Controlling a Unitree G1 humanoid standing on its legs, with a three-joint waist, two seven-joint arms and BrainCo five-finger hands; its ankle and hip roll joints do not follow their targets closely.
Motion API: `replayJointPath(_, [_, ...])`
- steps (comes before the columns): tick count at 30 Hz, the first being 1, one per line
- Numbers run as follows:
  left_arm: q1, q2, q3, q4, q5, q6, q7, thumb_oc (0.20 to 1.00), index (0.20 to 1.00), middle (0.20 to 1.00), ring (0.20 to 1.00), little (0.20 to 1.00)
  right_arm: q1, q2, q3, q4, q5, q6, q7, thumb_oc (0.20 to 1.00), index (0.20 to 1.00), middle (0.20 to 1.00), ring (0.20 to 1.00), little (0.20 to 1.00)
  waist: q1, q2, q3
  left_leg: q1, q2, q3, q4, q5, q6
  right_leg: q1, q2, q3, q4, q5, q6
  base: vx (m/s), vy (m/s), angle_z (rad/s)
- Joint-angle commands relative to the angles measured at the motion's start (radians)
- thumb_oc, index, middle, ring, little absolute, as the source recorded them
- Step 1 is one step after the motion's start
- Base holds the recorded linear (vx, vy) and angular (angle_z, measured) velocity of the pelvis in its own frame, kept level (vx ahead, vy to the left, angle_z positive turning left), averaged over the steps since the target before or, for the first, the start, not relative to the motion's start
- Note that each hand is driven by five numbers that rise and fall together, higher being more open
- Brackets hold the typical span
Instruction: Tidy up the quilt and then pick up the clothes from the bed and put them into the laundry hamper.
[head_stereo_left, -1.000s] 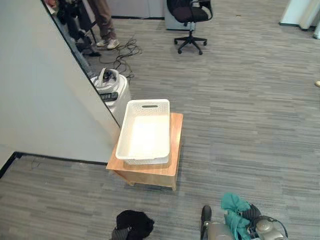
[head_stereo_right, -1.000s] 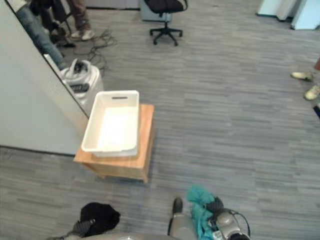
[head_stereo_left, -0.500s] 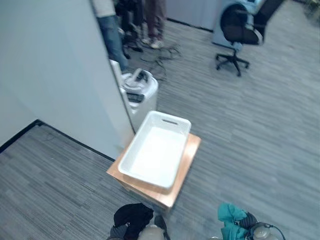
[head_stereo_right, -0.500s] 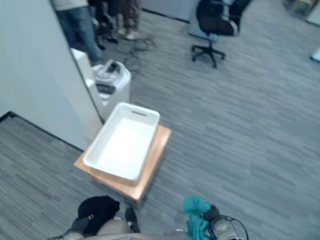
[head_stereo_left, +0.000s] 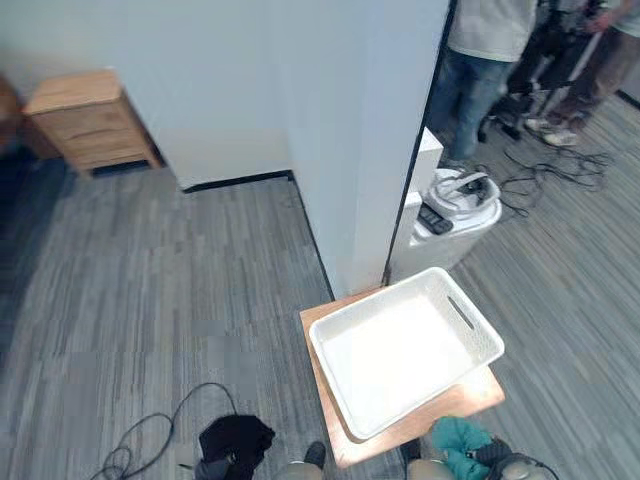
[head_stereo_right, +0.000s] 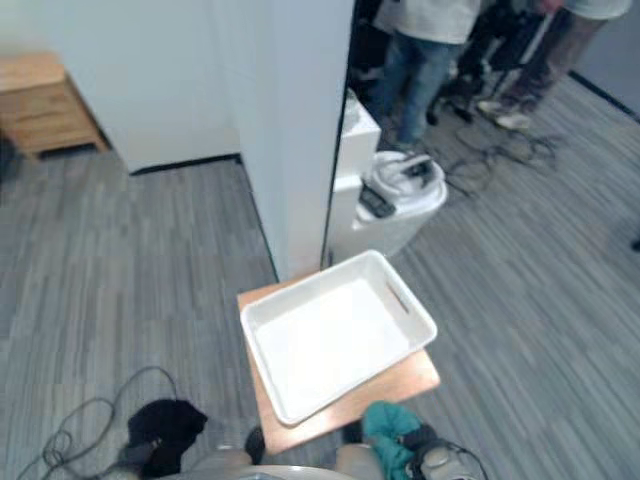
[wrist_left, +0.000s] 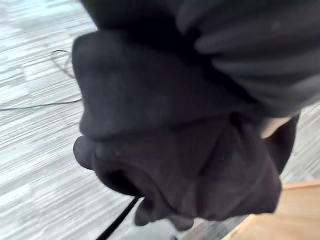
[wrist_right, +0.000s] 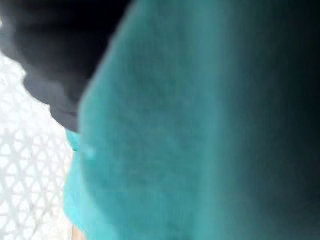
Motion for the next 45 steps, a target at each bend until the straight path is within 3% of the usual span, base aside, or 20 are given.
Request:
replayJointPath(1, [-0.059,0.013,0.011,-0.009,-0.05,-0.019,0.021,0.2,0.2,0.2,0.2,0.2,-0.027,-0.062,-0.042,-0.018,0.07,-0.008,-0.022,0.2,0.2,0.2,0.2,0.2,-0.02,-0.01,0.032,-0.062,0.054,0.146,-0.02,0.043,-0.048,0.078,-0.055,-0.061,0.002,-0.122,0.081,-0.04,-0.296,0.74])
replayJointPath(2, [-0.056,0.008,0.01,-0.01,-0.052,-0.017,0.019,0.2,0.2,0.2,0.2,0.2,-0.029,-0.068,-0.049,-0.018,0.079,-0.008,-0.026,0.2,0.2,0.2,0.2,0.2,-0.029,-0.014,0.036,-0.064,0.052,0.203,-0.004,0.038,-0.038,0.083,-0.055,-0.077,0.003,-0.122,0.078,-0.15,-0.193,0.85])
replayJointPath(3, [-0.059,0.003,0.005,-0.006,-0.047,-0.015,0.022,0.2,0.2,0.2,0.2,0.2,-0.033,-0.08,-0.063,-0.022,0.099,-0.016,-0.036,0.2,0.2,0.2,0.2,0.2,-0.054,-0.026,0.046,-0.059,0.051,0.342,0.076,-0.023,-0.016,0.083,-0.063,-0.112,0.007,-0.118,0.075,-0.2,-0.156,1.0])
replayJointPath(6, [-0.074,0.013,-0.023,-0.024,-0.004,0.004,0.012,0.2,0.2,0.2,0.2,0.2,-0.029,-0.105,-0.09,0.006,0.125,-0.004,-0.049,0.2,0.2,0.2,0.2,0.2,-0.077,-0.04,0.044,-0.085,-0.02,0.422,0.343,-0.086,-0.008,0.045,-0.033,-0.171,0.046,-0.129,0.025,-0.23,-0.173,0.74])
replayJointPath(7, [-0.074,0.012,-0.023,-0.024,-0.004,0.004,0.012,0.2,0.2,0.2,0.2,0.2,-0.029,-0.105,-0.09,0.006,0.125,-0.004,-0.049,0.2,0.2,0.2,0.2,0.2,-0.079,-0.039,0.044,-0.088,-0.018,0.42,0.347,-0.089,-0.008,0.045,-0.032,-0.173,0.046,-0.13,0.025,-0.11,-0.074,0.71])
replayJointPath(8, [-0.08,0.004,-0.04,-0.032,0.0,0.003,0.005,0.2,0.2,0.2,0.2,0.2,-0.025,-0.113,-0.111,0.008,0.145,-0.004,-0.051,0.2,0.2,0.2,0.2,0.2,-0.098,-0.03,0.028,-0.047,-0.01,0.455,0.275,-0.106,-0.005,0.052,-0.022,-0.204,0.04,-0.133,0.034,0.0,0.023,0.65])
replayJointPath(9, [-0.076,0.0,-0.049,-0.042,0.005,0.005,-0.002,0.2,0.2,0.2,0.2,0.2,-0.024,-0.117,-0.121,0.012,0.151,0.0,-0.051,0.2,0.2,0.2,0.2,0.2,-0.108,-0.024,0.02,-0.007,-0.021,0.46,0.222,-0.123,0.006,0.049,-0.016,-0.217,0.047,-0.126,0.04,0.01,0.055,0.84])
replayJointPath(14, [-0.087,0.015,-0.075,-0.048,0.029,0.012,-0.021,0.2,0.2,0.2,0.2,0.2,-0.007,-0.138,-0.185,-0.024,0.185,-0.008,-0.076,0.2,0.2,0.2,0.2,0.2,-0.159,-0.044,0.012,0.091,-0.001,0.489,-0.024,-0.07,0.012,-0.041,0.007,-0.242,0.123,-0.07,0.077,-0.08,0.024,0.34])
replayJointPath(15, [-0.096,0.024,-0.079,-0.048,0.033,0.014,-0.02,0.2,0.2,0.2,0.2,0.2,-0.012,-0.14,-0.19,-0.041,0.192,-0.013,-0.083,0.2,0.2,0.2,0.2,0.2,-0.164,-0.054,0.022,0.081,0.009,0.497,-0.024,-0.064,0.008,-0.081,0.011,-0.228,0.157,-0.043,0.1,-0.23,-0.073,-0.13])
replayJointPath(17, [-0.109,0.033,-0.089,-0.049,0.055,0.012,-0.023,0.2,0.2,0.2,0.2,0.2,-0.01,-0.154,-0.208,-0.129,0.207,-0.028,-0.105,0.2,0.2,0.2,0.2,0.2,-0.183,-0.058,0.04,0.062,0.028,0.495,-0.024,-0.055,0.008,-0.133,0.037,-0.146,0.22,-0.045,0.14,-0.25,-0.062,-0.29])
replayJointPath(20, [-0.106,0.045,-0.087,-0.06,0.082,0.006,-0.018,0.2,0.2,0.2,0.2,0.2,0.001,-0.187,-0.235,-0.305,0.175,-0.048,-0.147,0.2,0.2,0.2,0.2,0.2,-0.176,-0.044,0.053,0.039,0.049,0.518,-0.024,-0.044,0.015,-0.112,-0.008,-0.14,0.248,-0.094,0.108,-0.24,-0.047,-0.12])
replayJointPath(22, [-0.092,0.047,-0.08,-0.075,0.088,-0.003,-0.016,0.2,0.2,0.2,0.2,0.2,0.014,-0.234,-0.266,-0.458,0.12,-0.053,-0.164,0.2,0.2,0.2,0.2,0.2,-0.169,-0.046,0.045,0.028,0.046,0.519,-0.024,-0.045,0.015,-0.061,-0.054,-0.127,0.215,-0.08,0.105,-0.13,-0.099,-0.23])
replayJointPath(25, [-0.086,0.037,-0.061,-0.084,0.086,-0.005,-0.012,0.2,0.2,0.2,0.2,0.2,0.024,-0.284,-0.299,-0.612,0.053,-0.054,-0.169,0.2,0.2,0.2,0.2,0.2,-0.16,-0.054,0.028,0.03,0.039,0.526,-0.024,-0.043,0.011,-0.017,-0.092,-0.107,0.131,-0.076,0.113,-0.06,-0.097,-0.2])
replayJointPath(26, [-0.073,0.033,-0.041,-0.092,0.077,-0.012,-0.014,0.2,0.2,0.2,0.2,0.2,0.015,-0.319,-0.315,-0.728,0.0,-0.07,-0.179,0.2,0.2,0.2,0.2,0.2,-0.137,-0.058,0.023,0.036,0.043,0.544,-0.024,-0.039,0.004,0.004,-0.114,-0.155,0.078,-0.064,0.127,-0.06,-0.176,-0.24])
replayJointPath(32, [-0.068,0.02,-0.032,-0.109,0.073,-0.026,-0.013,0.2,0.2,0.2,0.2,0.2,-0.084,-0.435,-0.275,-0.993,-0.075,-0.107,-0.11,0.2,0.2,0.2,0.2,0.2,-0.104,-0.05,0.019,0.018,0.064,0.539,-0.024,-0.004,-0.017,0.033,-0.099,-0.157,0.013,-0.068,0.124,-0.04,-0.141,-0.24])
replayJointPath(34, [-0.068,0.012,-0.027,-0.119,0.046,-0.03,-0.013,0.2,0.2,0.2,0.2,0.2,-0.123,-0.458,-0.226,-1.045,-0.076,-0.117,-0.076,0.2,0.2,0.2,0.2,0.2,-0.089,-0.038,0.025,0.006,0.076,0.524,-0.024,0.01,-0.028,0.048,-0.089,-0.19,0.002,-0.08,0.113,-0.02,-0.093,0.07])
replayJointPath(40, [-0.056,0.007,-0.024,-0.168,0.009,-0.041,-0.014,0.2,0.2,0.2,0.2,0.2,-0.192,-0.447,-0.115,-1.052,-0.07,-0.12,-0.032,0.2,0.2,0.2,0.2,0.2,-0.074,-0.01,0.042,-0.016,0.093,0.497,-0.024,0.033,-0.042,0.057,-0.08,-0.236,0.001,-0.094,0.101,0.0,-0.056,0.28])
replayJointPath(45, [-0.061,0.041,-0.046,-0.309,-0.014,-0.076,0.007,0.2,0.2,0.2,0.2,0.2,-0.317,-0.405,0.021,-0.979,-0.085,-0.119,-0.04,0.2,0.2,0.2,0.2,0.2,-0.041,0.025,0.083,-0.063,0.095,0.469,-0.024,0.056,-0.053,0.035,-0.08,-0.26,0.001,-0.092,0.095,-0.05,-0.033,0.27])
